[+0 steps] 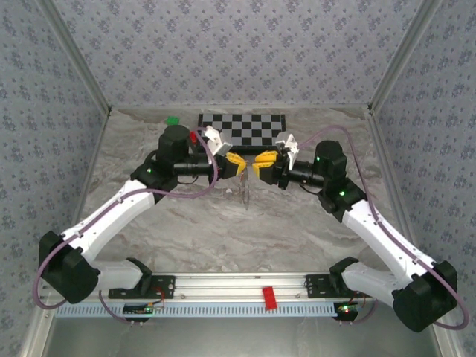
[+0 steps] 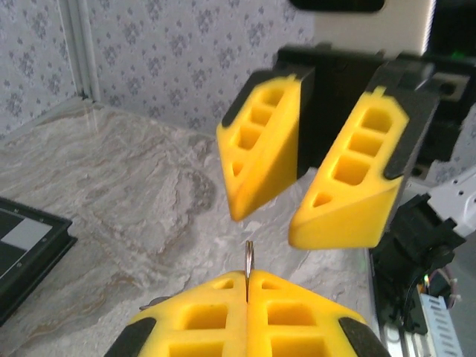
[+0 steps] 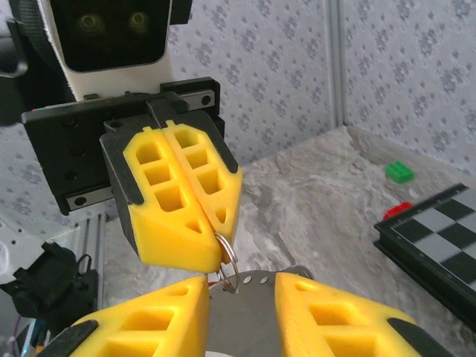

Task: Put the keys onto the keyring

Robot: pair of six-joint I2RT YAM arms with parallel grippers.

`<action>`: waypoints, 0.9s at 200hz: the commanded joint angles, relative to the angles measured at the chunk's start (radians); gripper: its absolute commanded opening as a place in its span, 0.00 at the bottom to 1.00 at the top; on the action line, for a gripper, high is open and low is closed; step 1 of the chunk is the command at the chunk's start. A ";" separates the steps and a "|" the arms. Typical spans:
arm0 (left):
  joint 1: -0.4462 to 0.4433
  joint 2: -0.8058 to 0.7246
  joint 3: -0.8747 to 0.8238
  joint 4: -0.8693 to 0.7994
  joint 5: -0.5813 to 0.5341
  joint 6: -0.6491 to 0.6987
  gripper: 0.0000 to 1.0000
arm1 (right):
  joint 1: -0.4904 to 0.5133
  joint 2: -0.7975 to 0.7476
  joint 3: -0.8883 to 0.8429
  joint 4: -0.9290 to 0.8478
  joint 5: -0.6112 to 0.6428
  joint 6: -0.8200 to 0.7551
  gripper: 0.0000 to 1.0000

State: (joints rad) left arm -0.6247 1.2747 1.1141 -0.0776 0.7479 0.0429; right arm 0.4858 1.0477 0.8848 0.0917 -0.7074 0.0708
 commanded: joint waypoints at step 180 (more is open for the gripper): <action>-0.049 0.064 0.115 -0.297 0.004 0.234 0.00 | 0.072 0.192 0.295 -0.608 0.061 -0.306 0.30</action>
State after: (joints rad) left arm -0.6643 1.3506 1.1854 -0.3721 0.7139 0.2535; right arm 0.5468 1.2255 1.1419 -0.4679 -0.6277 -0.2115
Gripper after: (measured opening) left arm 0.045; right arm 0.304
